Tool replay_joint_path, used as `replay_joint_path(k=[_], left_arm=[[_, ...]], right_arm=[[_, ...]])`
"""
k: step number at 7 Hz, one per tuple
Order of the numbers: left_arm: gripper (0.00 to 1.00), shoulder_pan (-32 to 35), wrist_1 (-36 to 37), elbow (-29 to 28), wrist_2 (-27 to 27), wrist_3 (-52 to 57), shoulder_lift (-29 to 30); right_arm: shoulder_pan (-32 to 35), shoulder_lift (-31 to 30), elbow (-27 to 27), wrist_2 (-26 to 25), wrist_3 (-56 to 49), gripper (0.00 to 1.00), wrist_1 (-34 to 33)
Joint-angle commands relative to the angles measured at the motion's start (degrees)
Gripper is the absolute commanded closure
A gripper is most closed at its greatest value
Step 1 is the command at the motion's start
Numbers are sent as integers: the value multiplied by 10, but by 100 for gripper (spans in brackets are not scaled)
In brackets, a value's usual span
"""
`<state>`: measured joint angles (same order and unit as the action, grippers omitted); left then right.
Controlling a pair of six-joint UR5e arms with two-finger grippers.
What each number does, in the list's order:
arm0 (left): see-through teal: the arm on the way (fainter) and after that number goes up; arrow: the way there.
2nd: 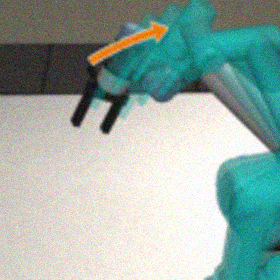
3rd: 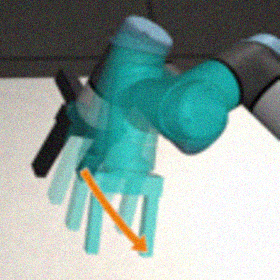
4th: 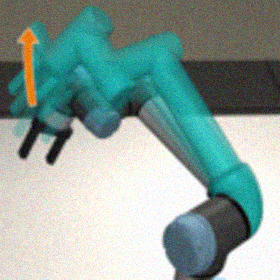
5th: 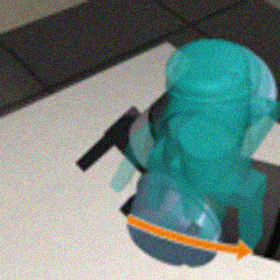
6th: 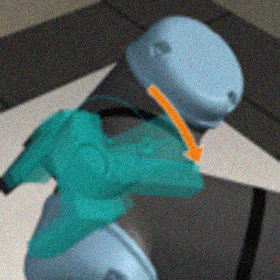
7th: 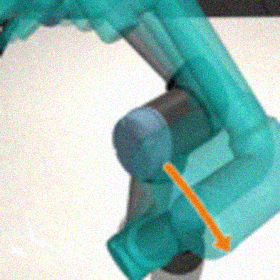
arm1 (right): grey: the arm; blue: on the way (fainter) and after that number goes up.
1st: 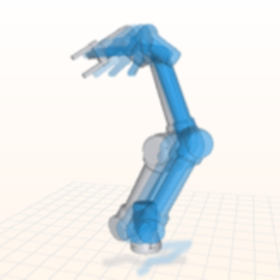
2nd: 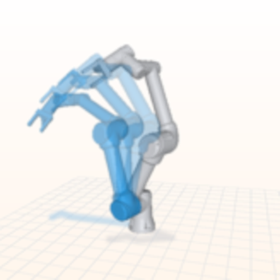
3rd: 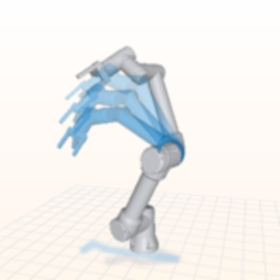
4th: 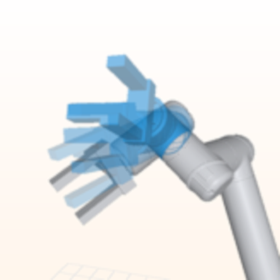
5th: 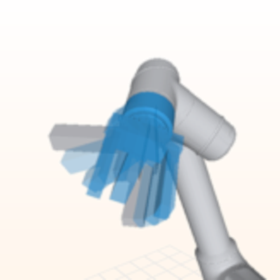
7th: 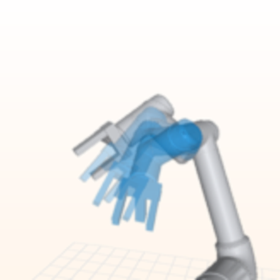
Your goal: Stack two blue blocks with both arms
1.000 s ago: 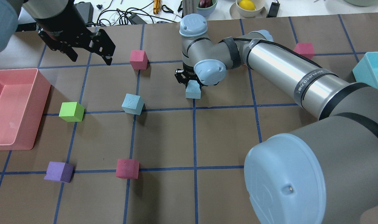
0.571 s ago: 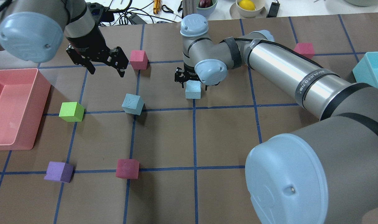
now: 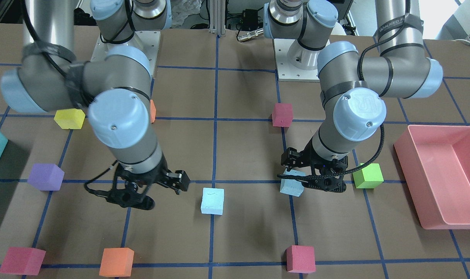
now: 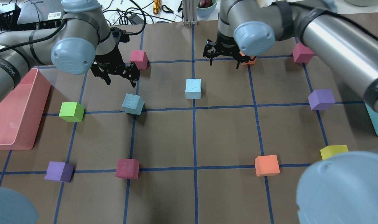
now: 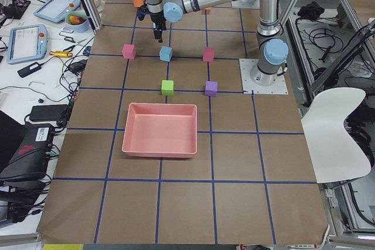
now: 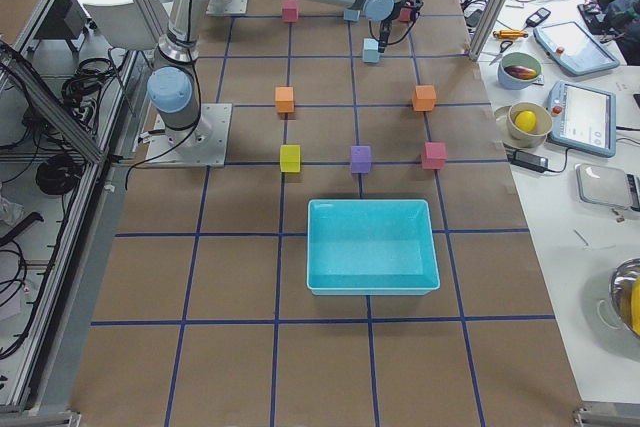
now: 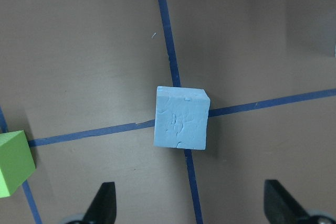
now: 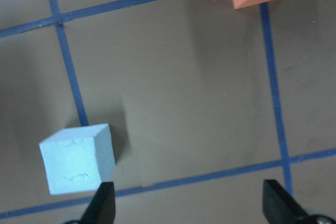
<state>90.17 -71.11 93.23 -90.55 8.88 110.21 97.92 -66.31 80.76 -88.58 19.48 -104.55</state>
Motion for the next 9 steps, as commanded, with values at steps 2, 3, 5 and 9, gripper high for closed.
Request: replay_joint_path(k=[2,3,5,9], left_arm=[[0,1,188,112,-2,7,45],[0,1,199,130,0,7,50],[51,1,199,131,5,3,54],[100,13,169,70,4,-38,48]], right_arm=[[-54,-140,88,-5,-78,0,73],[-55,-168,85,-6,-81,0,71],[-61,-176,93,-3,-109,0,80],[-63,-207,94,-4,-138,0,80]])
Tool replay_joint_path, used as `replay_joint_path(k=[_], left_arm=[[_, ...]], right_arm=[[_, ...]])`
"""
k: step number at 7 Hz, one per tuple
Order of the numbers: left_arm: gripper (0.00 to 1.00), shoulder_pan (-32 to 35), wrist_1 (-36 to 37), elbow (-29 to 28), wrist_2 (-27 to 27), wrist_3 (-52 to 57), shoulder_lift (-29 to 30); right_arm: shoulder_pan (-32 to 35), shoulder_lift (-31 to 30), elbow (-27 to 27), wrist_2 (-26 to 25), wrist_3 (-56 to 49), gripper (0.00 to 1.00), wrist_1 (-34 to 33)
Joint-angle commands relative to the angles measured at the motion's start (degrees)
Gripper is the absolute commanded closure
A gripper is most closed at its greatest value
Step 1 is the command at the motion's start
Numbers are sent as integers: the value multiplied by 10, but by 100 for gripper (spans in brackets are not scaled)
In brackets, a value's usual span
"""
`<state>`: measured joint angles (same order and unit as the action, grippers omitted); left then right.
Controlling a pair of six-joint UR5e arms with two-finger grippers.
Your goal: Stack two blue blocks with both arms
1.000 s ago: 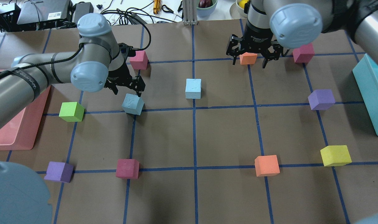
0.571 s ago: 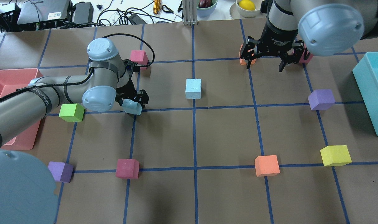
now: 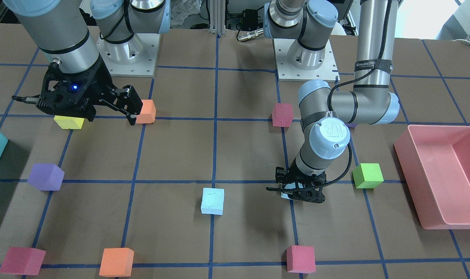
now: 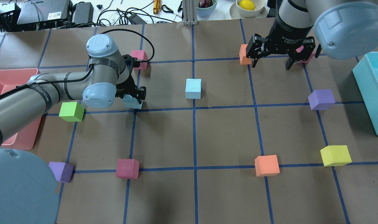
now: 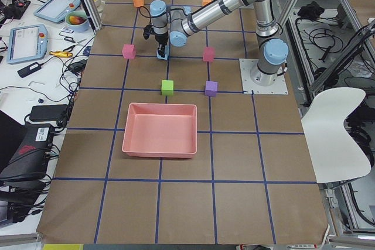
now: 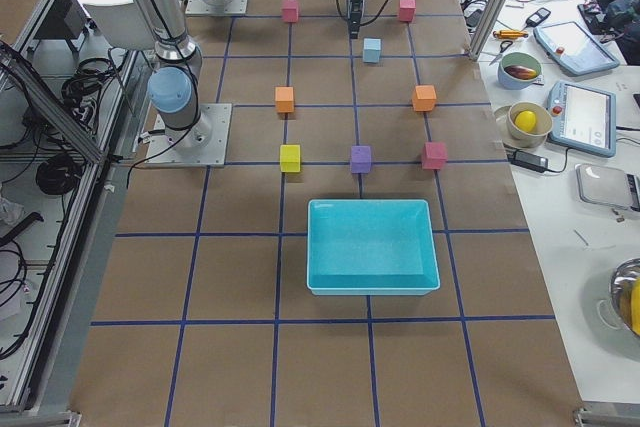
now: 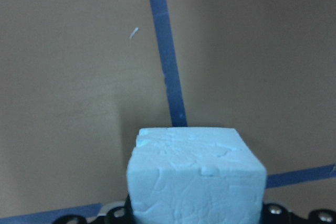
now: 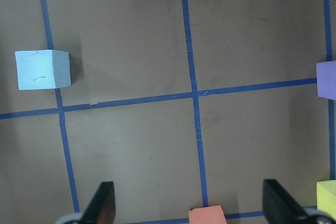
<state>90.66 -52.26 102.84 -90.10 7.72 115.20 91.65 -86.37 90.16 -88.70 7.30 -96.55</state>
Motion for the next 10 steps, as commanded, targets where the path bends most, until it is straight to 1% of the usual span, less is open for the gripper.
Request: replay_joint_path(k=[1,2,3,4,5,6,8,10], left_arm=[[100,31,-65,-80,2,-81,5],[100,67,-133,-141,5,-125,12],[100,89,-159,-189,30,-185,27],[100,108,-179,-230,54,-210,42],[100,139,-188,-258,58,-252,59],[100,163,-184,-271,55,-260,75],[100,170,-167,-273,50,-261,101],[100,178,-164,-273,51,-264,112]], right_arm=[[-2,-12,1,-4,-25,0,6],[-8,-13,0,-4,-27,0,37],[-8,-15,0,-4,-31,0,42],[-9,-19,0,-6,-72,0,44],[-21,-21,0,-6,-83,0,59],[-29,-29,0,-6,-84,0,65],[-31,-31,0,-6,-84,0,67],[-31,-37,0,-4,-84,0,67]])
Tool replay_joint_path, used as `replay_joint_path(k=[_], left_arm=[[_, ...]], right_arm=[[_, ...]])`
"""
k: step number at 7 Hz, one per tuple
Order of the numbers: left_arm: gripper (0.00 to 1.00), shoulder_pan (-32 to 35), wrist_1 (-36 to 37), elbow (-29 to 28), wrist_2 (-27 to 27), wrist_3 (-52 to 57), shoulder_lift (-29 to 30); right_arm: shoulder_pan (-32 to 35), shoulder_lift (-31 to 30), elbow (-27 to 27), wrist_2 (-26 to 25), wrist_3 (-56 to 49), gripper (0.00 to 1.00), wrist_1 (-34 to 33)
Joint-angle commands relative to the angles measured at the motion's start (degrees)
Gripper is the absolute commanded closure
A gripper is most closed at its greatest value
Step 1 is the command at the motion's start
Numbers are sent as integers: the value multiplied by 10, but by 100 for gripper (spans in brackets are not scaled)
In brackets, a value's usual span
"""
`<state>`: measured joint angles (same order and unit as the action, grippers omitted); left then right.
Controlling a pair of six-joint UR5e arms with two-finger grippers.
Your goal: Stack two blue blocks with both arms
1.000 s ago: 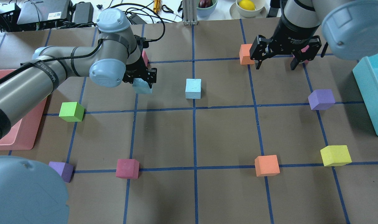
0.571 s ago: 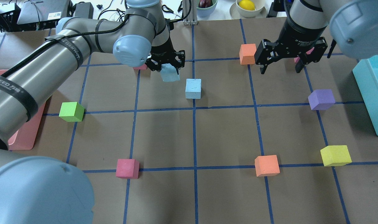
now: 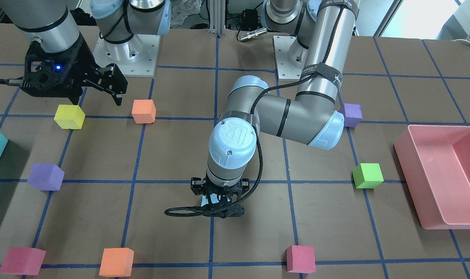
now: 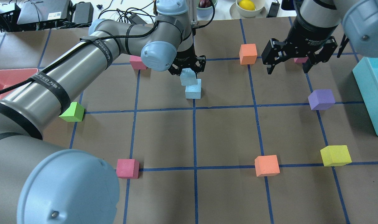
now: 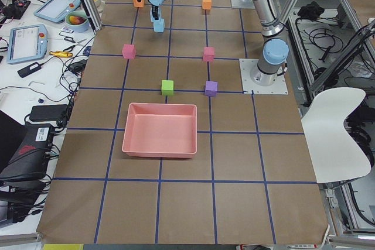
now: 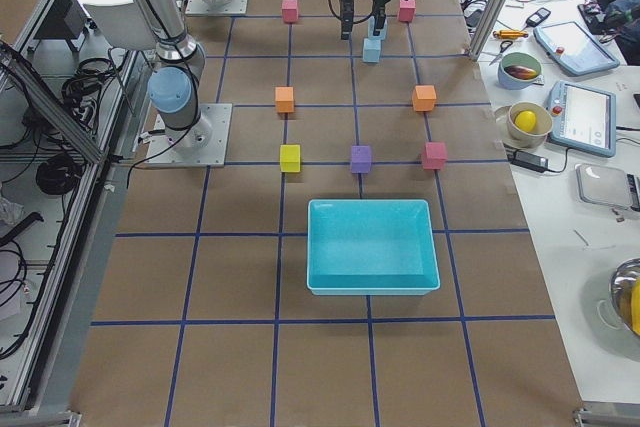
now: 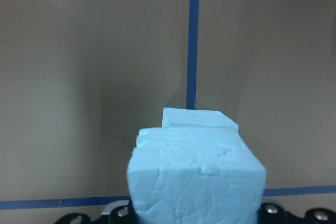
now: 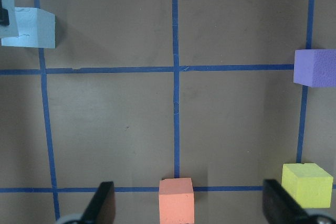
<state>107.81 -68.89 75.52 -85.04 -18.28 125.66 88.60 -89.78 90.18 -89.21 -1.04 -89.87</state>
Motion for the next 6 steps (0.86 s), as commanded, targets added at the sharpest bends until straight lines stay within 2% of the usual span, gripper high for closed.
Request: replay_joint_path(k=[1,5,6], left_arm=[[100,12,2,0,1,-6,7],[100,13,2,3,-5,-4,13],[61,13,2,8,-5,-5,14]], right_arm=[[0,-3,0,0,0,0,1],[1,-3,1,1,-3,0,4],[1,-3,1,1,-3,0,4]])
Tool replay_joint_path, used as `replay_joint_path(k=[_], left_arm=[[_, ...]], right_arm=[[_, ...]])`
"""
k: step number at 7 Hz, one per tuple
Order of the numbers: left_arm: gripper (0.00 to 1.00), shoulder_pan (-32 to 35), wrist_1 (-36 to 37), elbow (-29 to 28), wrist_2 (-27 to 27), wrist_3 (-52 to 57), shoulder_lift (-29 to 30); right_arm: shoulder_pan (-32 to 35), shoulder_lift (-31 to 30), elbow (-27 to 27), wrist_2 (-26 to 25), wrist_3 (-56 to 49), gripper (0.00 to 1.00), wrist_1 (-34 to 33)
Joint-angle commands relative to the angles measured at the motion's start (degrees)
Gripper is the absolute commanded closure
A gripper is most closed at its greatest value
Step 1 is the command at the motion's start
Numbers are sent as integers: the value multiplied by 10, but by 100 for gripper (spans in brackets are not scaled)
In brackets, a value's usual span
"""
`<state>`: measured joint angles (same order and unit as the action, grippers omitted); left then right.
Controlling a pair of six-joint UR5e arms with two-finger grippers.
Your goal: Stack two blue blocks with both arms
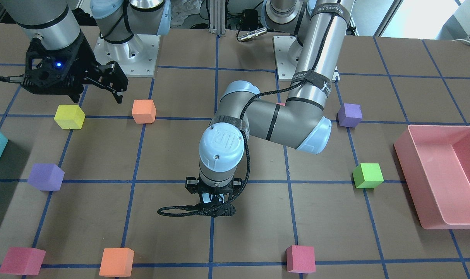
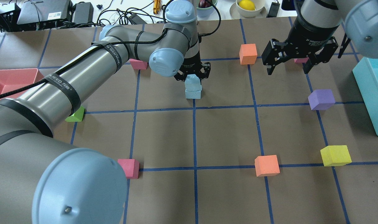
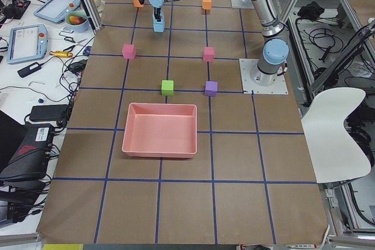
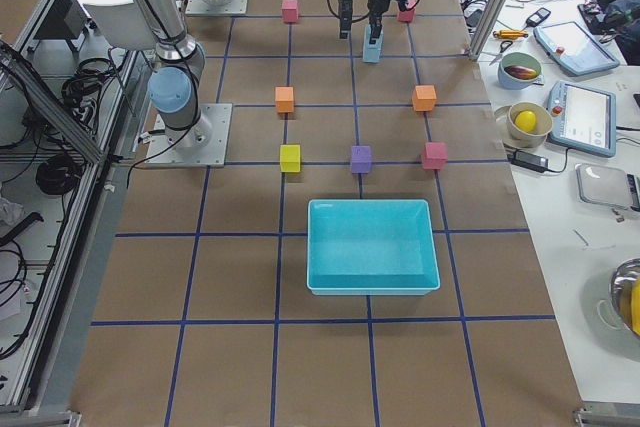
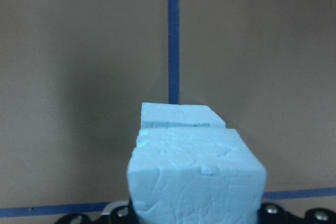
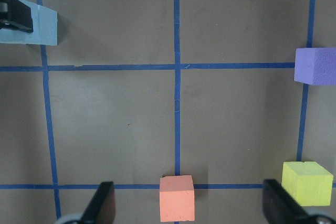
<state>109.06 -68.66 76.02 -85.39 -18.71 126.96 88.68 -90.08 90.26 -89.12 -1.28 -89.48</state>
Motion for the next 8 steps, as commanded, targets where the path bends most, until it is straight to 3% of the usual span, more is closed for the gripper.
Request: replay_joint_path(k=[1,2,4,6,8], left_arm=[[34,0,9,4,-1,0,6],[19,0,22,4,-3,-2,6],[4,-8,22,-10,-7,2,-13],[0,-47,-17,-24,-6,13,-59],[0,-76,-127,-26,-9,100,-139]], right_arm=[[0,0,0,0,0,0,0],[0,0,0,1,1,0,-1],[0,0,0,0,1,0,-1],[1,0,0,3,1,0,-1],[0,0,0,1,0,0,-1]])
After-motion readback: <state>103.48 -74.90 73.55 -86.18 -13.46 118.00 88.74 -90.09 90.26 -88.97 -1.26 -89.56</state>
